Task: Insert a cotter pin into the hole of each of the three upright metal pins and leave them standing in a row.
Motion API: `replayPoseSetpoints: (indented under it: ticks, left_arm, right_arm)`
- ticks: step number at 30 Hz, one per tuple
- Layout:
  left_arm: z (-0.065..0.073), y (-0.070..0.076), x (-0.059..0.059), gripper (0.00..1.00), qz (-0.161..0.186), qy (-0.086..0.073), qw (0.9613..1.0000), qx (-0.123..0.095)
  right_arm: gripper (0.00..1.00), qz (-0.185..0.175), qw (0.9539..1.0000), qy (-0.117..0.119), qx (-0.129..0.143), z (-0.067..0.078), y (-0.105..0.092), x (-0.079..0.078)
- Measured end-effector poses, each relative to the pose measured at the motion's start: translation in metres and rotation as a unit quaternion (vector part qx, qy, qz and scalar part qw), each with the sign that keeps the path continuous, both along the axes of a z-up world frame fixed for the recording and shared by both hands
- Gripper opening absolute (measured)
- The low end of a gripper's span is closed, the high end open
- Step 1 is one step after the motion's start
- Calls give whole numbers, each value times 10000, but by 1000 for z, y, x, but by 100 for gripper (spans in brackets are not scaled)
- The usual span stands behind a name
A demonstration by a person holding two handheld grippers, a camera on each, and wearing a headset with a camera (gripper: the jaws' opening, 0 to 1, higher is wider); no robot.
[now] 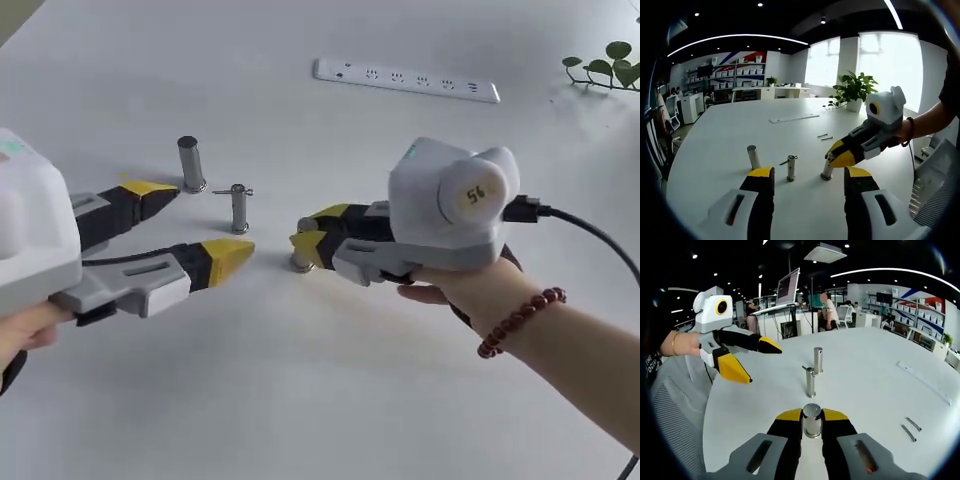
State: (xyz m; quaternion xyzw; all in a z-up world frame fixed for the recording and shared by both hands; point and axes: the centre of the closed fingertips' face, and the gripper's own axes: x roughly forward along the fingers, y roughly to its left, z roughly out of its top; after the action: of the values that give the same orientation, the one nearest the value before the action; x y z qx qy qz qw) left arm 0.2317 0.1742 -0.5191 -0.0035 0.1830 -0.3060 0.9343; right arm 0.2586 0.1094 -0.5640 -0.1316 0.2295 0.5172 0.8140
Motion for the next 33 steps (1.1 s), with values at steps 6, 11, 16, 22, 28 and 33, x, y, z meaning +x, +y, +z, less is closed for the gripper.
replayPoseSetpoints:
  ticks: [6, 11, 16, 22, 28, 33]
  left_arm:
    - [-1, -6, -1, 53, -62, 50, 10000, -13]
    - [-2, -8, -2, 53, -100, 82, 9999, -29]
    - [-1, -10, -2, 53, -114, 80, 9999, -53]
    - [1, -14, -2, 53, -164, 72, 9998, -62]
    - [5, -19, -3, 53, -239, 2, 9997, -71]
    - [6, -20, -2, 53, -222, -16, 9997, -37]
  right_arm:
    - [14, -64, 9999, 113, -25, -8, -3, 3]
    - [18, -33, 9997, 223, 83, -5, -4, 0]
    - [22, 14, 9989, 341, 336, 8, -7, -3]
    - [25, -41, 9984, 481, 283, 19, -21, -2]
    - [25, -113, 9985, 478, 231, 29, -42, 8]
    - [24, -301, 9981, 536, -51, 27, -69, 27]
